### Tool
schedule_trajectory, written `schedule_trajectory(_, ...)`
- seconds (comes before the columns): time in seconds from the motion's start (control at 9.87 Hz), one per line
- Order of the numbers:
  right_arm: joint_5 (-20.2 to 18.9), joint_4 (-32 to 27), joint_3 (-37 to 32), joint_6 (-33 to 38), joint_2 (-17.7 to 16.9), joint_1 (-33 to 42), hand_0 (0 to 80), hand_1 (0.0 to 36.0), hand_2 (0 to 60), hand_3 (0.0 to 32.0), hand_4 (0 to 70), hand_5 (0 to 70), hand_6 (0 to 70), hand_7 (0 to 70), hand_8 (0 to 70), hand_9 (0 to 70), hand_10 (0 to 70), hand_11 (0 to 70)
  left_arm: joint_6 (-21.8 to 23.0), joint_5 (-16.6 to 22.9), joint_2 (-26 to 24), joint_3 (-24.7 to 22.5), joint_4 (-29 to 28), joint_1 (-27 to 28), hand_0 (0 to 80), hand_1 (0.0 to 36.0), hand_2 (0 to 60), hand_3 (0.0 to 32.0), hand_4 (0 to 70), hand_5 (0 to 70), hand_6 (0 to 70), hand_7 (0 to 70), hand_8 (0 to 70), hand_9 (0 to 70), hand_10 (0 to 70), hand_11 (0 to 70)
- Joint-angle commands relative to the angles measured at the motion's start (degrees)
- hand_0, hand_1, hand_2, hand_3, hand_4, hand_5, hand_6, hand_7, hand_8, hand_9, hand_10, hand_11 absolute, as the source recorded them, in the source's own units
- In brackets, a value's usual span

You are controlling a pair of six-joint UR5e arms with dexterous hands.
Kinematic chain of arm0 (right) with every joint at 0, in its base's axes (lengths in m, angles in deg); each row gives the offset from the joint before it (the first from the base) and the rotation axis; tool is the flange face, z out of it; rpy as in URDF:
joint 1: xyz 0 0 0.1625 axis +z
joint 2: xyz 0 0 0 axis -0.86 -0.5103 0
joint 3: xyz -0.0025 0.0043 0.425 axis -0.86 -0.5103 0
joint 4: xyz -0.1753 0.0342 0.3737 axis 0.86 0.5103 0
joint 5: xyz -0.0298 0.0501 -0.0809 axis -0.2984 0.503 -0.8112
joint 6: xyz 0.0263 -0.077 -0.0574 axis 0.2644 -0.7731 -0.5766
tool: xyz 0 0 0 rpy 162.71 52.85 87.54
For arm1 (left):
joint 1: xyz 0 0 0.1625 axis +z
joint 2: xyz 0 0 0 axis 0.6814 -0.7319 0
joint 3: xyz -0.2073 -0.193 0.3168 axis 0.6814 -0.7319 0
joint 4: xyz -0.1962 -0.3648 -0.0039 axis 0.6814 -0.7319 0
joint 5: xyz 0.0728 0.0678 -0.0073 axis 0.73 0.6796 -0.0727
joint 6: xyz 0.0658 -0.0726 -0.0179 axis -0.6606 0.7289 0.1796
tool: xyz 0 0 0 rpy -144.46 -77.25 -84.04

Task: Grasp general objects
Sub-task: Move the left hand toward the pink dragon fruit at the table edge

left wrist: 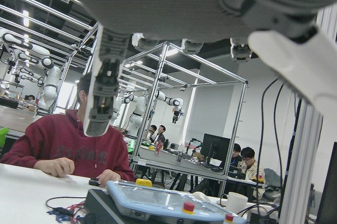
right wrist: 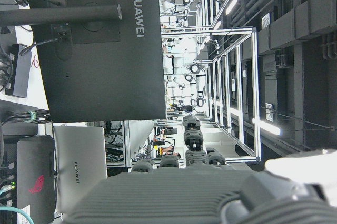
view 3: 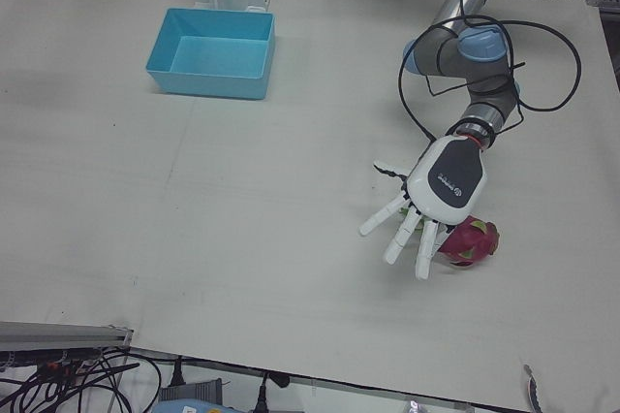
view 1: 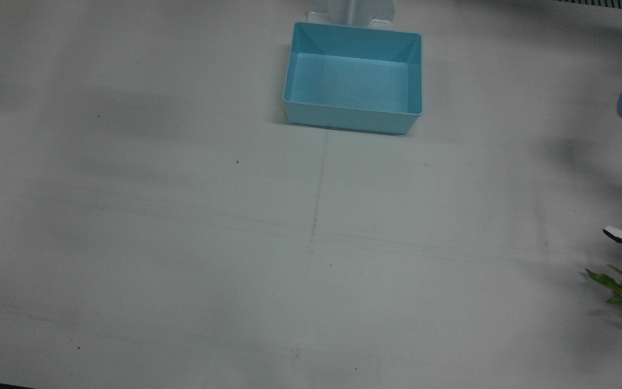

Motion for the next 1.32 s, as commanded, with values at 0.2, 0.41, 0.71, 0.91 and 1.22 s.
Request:
schedule_trajectory(0.2, 0.00, 0.00, -0.01, 0.00, 0.00, 0.00, 0.0, 0.0, 0.0, 0.0, 0.0, 0.0, 0.0, 0.0, 0.0, 0.0, 0.0, 0.0, -3.65, 0.17, 4.30, 1.35, -0.83, -0.51, 59.9, 24.2, 0.0, 32.0, 0.0, 0.8, 0.0, 0.8, 3.9, 0.0, 0.0, 0.0)
schedule_trajectory(0.41, 0.00, 0.00, -0.01, 0.00, 0.00, 0.00, 0.0, 0.0, 0.0, 0.0, 0.0, 0.0, 0.0, 0.0, 0.0, 0.0, 0.0, 0.0, -5.23, 0.26, 7.94, -4.28, 6.95, -0.25, 70.4, 28.9, 0.0, 32.0, 0.0, 0.2, 0.0, 1.0, 4.0, 0.0, 0.0, 0.0)
schedule_trajectory(0.71, 0.00, 0.00, -0.01, 0.00, 0.00, 0.00, 0.0, 0.0, 0.0, 0.0, 0.0, 0.0, 0.0, 0.0, 0.0, 0.0, 0.0, 0.0, -13.15, 0.08, 6.72, -3.52, 7.44, -0.07, 52.6, 17.4, 0.0, 32.0, 0.0, 0.0, 0.0, 0.0, 2.1, 0.0, 0.0, 0.0)
schedule_trajectory(0.91, 0.00, 0.00, -0.01, 0.00, 0.00, 0.00, 0.0, 0.0, 0.0, 0.0, 0.0, 0.0, 0.0, 0.0, 0.0, 0.0, 0.0, 0.0, -16.29, 0.17, 1.47, 0.24, 10.06, 0.02, 52.8, 18.1, 0.0, 32.0, 0.0, 0.0, 0.0, 0.0, 2.1, 0.0, 0.0, 0.0)
schedule_trajectory(1.22, 0.00, 0.00, -0.01, 0.00, 0.00, 0.00, 0.0, 0.0, 0.0, 0.0, 0.0, 0.0, 0.0, 0.0, 0.0, 0.0, 0.0, 0.0, -16.93, 0.17, -2.78, 10.70, 6.14, 0.28, 51.7, 16.8, 0.0, 32.0, 0.0, 0.0, 0.0, 0.0, 1.9, 0.0, 0.0, 0.0)
